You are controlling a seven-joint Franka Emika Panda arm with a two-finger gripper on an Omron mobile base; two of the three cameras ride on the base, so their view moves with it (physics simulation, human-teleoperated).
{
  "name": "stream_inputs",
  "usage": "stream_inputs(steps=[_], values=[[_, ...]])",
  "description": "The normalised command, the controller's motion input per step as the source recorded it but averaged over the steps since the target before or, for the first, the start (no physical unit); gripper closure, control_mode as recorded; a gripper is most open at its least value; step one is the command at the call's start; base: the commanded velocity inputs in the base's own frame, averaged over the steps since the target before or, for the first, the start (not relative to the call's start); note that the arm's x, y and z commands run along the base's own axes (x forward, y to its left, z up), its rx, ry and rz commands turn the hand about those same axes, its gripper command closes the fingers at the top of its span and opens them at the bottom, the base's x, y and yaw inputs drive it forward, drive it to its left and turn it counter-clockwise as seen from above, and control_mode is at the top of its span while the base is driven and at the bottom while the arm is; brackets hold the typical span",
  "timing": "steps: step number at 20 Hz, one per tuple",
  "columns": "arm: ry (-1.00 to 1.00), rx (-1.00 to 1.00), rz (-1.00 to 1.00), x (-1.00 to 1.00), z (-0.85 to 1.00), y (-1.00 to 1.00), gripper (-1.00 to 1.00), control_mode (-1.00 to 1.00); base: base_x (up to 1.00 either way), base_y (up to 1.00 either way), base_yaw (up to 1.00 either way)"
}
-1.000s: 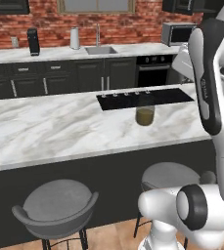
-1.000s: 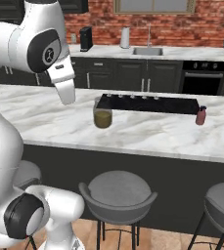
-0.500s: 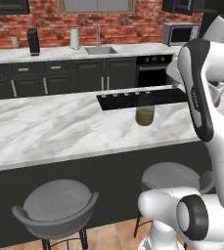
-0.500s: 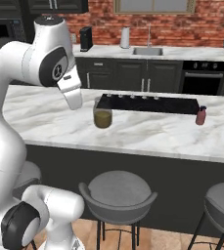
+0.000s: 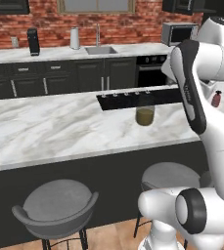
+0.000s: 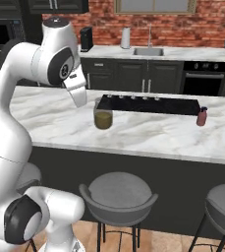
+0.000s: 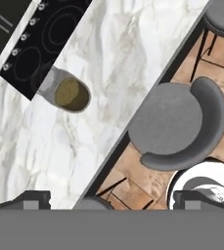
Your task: Pick the jar and jar from the dining table and place them in the open cabinet. Close the cabinet after placing the objects.
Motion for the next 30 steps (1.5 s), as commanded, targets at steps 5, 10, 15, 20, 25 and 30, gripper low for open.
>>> stream_inputs(steps=[5, 10, 15, 20, 25, 30], values=[[0.01, 0.0, 0.0, 0.39, 0.0, 0.0, -1.0, -1.0, 0.0, 0.0, 0.0], [0.03, 0.0, -0.01, 0.51, 0.0, 0.0, -1.0, -1.0, 0.0, 0.0, 0.0], [0.01, 0.0, -0.01, 0.51, 0.0, -0.05, -1.0, -1.0, 0.0, 0.0, 0.0], [0.0, 0.02, 0.0, 0.42, -0.03, -0.2, -1.0, -1.0, 0.0, 0.0, 0.0], [0.0, 0.03, 0.0, 0.33, 0.0, -0.21, -1.0, -1.0, 0.0, 0.0, 0.0], [0.0, 0.03, 0.0, 0.36, 0.0, -0.19, -1.0, -1.0, 0.0, 0.0, 0.0]])
